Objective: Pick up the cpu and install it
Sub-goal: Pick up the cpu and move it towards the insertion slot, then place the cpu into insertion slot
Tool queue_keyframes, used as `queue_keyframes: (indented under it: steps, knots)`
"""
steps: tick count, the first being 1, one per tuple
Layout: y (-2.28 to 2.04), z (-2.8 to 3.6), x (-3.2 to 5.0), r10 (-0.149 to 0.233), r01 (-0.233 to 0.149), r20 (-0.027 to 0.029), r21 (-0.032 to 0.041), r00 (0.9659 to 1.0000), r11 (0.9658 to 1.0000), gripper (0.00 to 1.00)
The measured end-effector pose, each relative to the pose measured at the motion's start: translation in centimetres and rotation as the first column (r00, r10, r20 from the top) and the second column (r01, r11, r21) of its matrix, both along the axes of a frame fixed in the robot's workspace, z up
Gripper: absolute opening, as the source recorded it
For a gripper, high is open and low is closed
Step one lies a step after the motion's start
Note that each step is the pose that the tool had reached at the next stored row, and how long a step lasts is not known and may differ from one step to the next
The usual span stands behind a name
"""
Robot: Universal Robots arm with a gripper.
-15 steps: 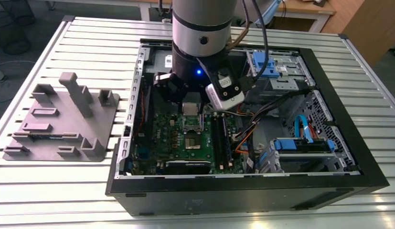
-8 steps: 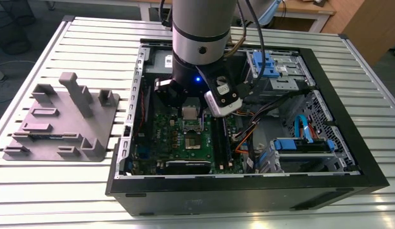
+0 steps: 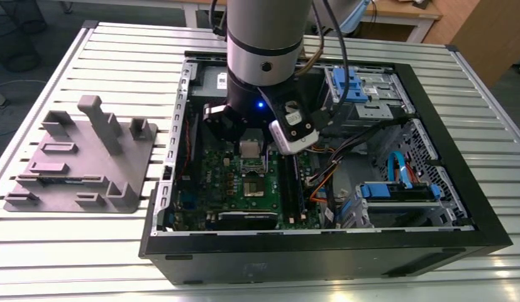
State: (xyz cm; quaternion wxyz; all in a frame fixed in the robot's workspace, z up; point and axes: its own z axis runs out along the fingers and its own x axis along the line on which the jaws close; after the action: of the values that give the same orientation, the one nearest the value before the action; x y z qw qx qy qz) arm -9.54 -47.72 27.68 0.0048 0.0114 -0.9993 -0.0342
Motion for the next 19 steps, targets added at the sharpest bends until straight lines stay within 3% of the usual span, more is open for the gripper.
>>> queue_keyframes:
  steps: [9, 19]
  knots:
    - [0.0, -1.14, 0.0, 0.0, 0.0, -0.0002, -0.0005, 1.0, 1.0, 0.47]
    - [-0.01, -1.67, 0.0, 0.0, 0.0, -0.0003, -0.0006, 1.0, 1.0, 0.47]
